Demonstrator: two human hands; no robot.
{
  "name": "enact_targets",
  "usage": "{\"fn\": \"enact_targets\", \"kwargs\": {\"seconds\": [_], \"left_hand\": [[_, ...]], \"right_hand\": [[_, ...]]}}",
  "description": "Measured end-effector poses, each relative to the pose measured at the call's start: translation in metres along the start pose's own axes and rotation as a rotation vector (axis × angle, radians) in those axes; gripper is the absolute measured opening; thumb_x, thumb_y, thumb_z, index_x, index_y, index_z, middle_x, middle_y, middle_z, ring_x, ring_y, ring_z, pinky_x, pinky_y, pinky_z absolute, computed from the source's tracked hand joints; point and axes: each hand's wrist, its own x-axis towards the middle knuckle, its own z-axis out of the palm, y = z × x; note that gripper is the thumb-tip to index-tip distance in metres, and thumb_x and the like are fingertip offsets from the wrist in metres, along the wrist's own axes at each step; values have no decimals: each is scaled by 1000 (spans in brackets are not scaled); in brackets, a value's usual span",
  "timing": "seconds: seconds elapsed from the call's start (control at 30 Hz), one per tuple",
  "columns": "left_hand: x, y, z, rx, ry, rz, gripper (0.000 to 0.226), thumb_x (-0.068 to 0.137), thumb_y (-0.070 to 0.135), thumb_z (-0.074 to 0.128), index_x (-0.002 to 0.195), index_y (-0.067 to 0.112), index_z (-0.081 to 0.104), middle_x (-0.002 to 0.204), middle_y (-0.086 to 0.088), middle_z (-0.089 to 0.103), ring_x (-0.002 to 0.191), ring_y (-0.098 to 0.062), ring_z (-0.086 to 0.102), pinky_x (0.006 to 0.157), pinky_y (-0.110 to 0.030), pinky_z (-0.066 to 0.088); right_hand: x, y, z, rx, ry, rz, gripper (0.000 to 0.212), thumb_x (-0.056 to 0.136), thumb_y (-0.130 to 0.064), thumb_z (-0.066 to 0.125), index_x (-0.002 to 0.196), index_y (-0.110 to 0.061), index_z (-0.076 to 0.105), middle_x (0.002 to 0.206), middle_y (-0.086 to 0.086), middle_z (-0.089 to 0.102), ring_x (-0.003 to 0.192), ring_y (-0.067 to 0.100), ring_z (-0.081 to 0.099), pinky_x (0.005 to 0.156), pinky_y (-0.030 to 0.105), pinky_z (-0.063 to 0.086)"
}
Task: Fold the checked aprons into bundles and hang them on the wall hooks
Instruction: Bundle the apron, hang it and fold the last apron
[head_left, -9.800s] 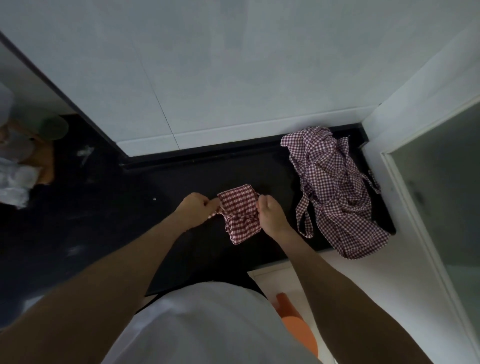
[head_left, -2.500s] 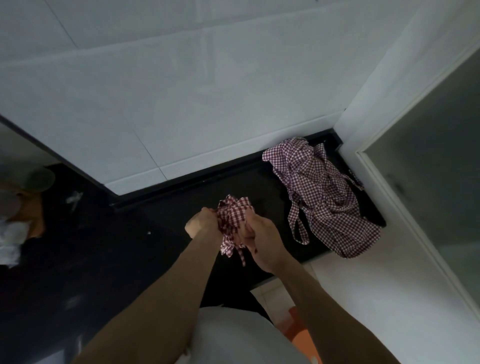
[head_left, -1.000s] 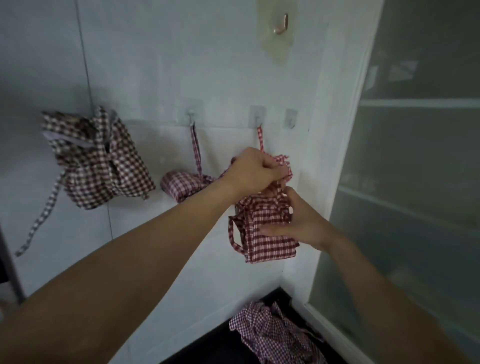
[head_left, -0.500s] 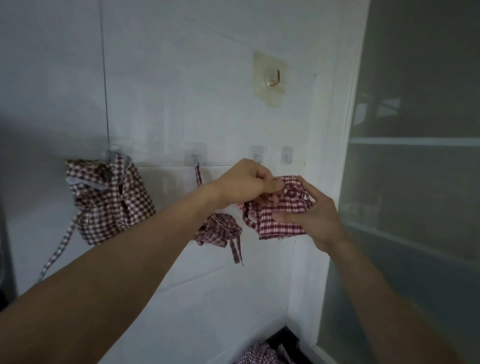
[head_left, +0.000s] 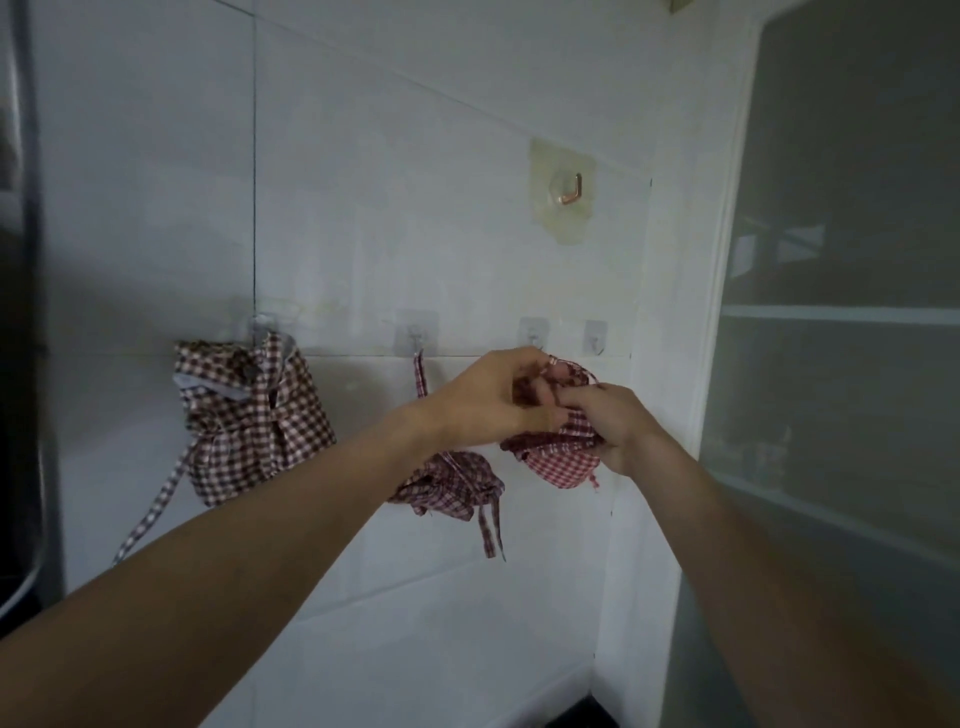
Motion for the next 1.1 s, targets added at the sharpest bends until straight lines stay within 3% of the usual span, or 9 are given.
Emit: {"fn": "enact_targets", "kwargs": {"seconds": [0.1,0.23,0.4,0.53,0.63,0.73,0.87,1.0,1.1], "left_hand": [[2,-5,6,490,-56,27,73,69,42,87,128,22,49,124,7,51,117,-10,46,110,-34,28],[16,-17,16,755,137,162,73,67,38,86,128,21,50,139,1,37,132,-18,25,111,-45,22],[44,-16,3,522,218,147,47,75,17,82,111,12,53,106,-4,49,98,-27,54,83,-33,45],[73,-18,0,473,196,186,38,73,6,80,97,11,51,94,-10,60,87,-28,59,74,-35,48],[94,-16,13,489,153,192,39,74,5,80,92,15,46,88,-5,59,82,-23,57,66,-27,40],[121,-16,31,453,213,185,42,74,9,82,93,13,45,87,-4,60,80,-20,57,62,-19,40],[158,-24,57,365,213,78,53,67,12,89,96,13,44,93,-7,63,86,-25,63,72,-38,55],[186,-35,64,320,-50,-167,31,81,23,79,103,15,59,101,2,58,94,-15,56,75,-23,44],[208,-49,63,55,84,-302,21,90,24,68,103,7,71,105,-1,66,94,-16,61,80,-28,51]], "right_hand": [[2,1,1,115,-56,-37,46,75,-6,80,118,4,66,107,25,72,89,37,74,65,40,60],[0,-2,-10,99,-115,-96,34,87,-10,68,121,-5,67,116,20,70,101,31,72,67,35,58],[-7,-16,-47,194,-15,-113,38,89,-17,71,124,-8,58,117,15,65,95,29,70,75,41,62],[-5,-27,-70,-371,253,-213,37,84,-49,74,108,-23,61,116,-2,58,90,14,56,72,29,46],[4,-39,-81,-587,322,-391,60,79,-56,75,128,-29,54,122,-10,44,104,11,50,82,29,42],[23,-45,-102,-337,107,-168,71,74,-55,80,133,-27,53,117,-6,59,99,19,61,78,45,59],[64,-33,-129,332,36,-18,37,84,-20,79,113,-2,67,113,21,69,105,36,67,75,47,62],[95,-4,-134,188,115,26,17,89,-7,68,99,7,68,81,16,75,71,24,73,57,34,62],[112,14,-143,-2,157,41,33,79,-8,79,107,6,68,84,18,76,70,28,74,53,33,60]]}}
